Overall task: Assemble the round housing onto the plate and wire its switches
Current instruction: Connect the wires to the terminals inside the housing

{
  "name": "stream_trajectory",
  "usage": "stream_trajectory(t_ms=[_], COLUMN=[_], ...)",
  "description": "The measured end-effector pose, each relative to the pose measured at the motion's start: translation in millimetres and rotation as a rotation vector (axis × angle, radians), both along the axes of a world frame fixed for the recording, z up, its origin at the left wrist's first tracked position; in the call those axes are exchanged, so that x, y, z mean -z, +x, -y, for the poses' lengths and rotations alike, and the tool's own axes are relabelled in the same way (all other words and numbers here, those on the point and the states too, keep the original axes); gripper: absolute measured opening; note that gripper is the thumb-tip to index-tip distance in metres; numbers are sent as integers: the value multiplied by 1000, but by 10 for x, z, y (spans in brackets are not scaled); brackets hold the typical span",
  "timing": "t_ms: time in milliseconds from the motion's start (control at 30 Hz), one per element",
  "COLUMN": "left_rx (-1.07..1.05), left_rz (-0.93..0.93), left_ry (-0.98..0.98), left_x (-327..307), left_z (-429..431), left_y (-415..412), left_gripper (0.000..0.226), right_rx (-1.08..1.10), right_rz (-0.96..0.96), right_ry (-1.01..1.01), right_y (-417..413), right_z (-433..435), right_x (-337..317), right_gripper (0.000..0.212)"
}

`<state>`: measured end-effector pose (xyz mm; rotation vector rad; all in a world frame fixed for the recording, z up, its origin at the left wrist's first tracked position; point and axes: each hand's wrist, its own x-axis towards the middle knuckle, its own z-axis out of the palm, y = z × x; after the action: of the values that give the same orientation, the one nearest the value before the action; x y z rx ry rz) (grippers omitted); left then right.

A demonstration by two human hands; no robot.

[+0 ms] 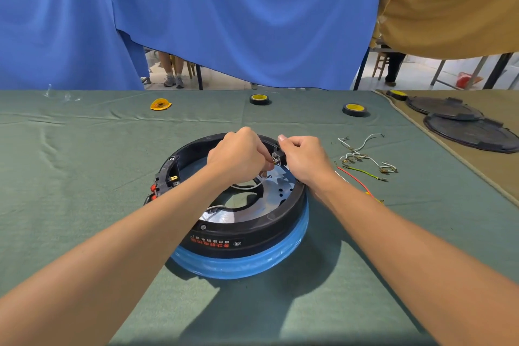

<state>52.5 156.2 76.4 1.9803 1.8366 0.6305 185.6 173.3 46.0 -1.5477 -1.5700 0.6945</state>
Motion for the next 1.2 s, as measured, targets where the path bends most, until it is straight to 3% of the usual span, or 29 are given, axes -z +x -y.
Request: stream_trajectory(t_ms=[1200], left_rx=[20], left_rz=[73], left_ry=[19], left_x=[37], left_z=[75], left_y=[-11], left_gripper=[10], right_rx=[-1], right_rz=[-23], right_ry=[-4], right_y=[2], right_z=[27], right_x=[-6], right_gripper=[42])
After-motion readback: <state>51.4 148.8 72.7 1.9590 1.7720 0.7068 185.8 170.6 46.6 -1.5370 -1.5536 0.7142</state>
